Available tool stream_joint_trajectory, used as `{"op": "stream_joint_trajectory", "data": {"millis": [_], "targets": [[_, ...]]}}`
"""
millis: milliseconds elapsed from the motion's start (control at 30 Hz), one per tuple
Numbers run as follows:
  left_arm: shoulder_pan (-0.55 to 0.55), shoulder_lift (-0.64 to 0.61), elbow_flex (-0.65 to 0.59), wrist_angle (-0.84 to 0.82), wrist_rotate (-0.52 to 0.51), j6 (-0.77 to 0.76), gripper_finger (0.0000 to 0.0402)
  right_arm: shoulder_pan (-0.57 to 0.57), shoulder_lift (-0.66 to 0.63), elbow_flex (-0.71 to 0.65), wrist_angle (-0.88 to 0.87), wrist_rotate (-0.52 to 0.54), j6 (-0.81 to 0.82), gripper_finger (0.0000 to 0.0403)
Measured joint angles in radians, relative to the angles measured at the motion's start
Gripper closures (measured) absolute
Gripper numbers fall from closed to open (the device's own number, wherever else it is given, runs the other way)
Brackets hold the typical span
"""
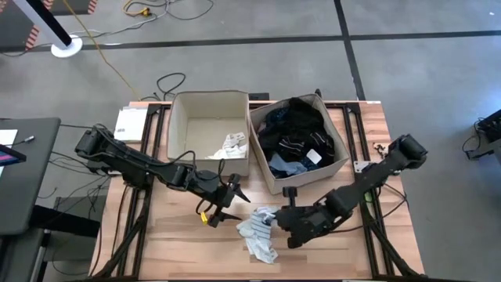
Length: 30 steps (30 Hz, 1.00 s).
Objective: Sort clothes
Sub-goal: Put the right white and blue sock into the left laundry organizer
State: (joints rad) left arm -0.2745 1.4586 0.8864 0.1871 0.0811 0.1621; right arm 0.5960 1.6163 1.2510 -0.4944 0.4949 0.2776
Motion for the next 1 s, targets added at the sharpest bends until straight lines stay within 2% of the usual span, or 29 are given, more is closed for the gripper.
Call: {"op": "stream_joint_trajectory", "data": {"millis": [233, 433, 633, 867, 1000], "targets": [[0.0, 0.0, 0.0, 0.125, -0.001, 0.017, 0.0109, 0.003, -0.048, 0.0, 0.127, 0.021, -0.17, 0.04], [0.0, 0.0, 0.0, 0.213, 0.0, 0.019, 0.0109, -0.018, -0.045, 0.0, 0.148, 0.031, -0.22, 0.0401], [0.0, 0.0, 0.0, 0.227, 0.05, 0.013, 0.0109, -0.036, -0.044, 0.0, 0.194, 0.056, -0.279, 0.0401], [0.0, 0.0, 0.0, 0.223, -0.076, -0.011, 0.0113, -0.036, -0.044, 0.0, 0.301, 0.052, -0.384, 0.0401], [0.0, 0.0, 0.0, 0.222, -0.088, 0.008, 0.015, -0.036, -0.043, 0.0, 0.303, 0.049, -0.384, 0.0401]]}}
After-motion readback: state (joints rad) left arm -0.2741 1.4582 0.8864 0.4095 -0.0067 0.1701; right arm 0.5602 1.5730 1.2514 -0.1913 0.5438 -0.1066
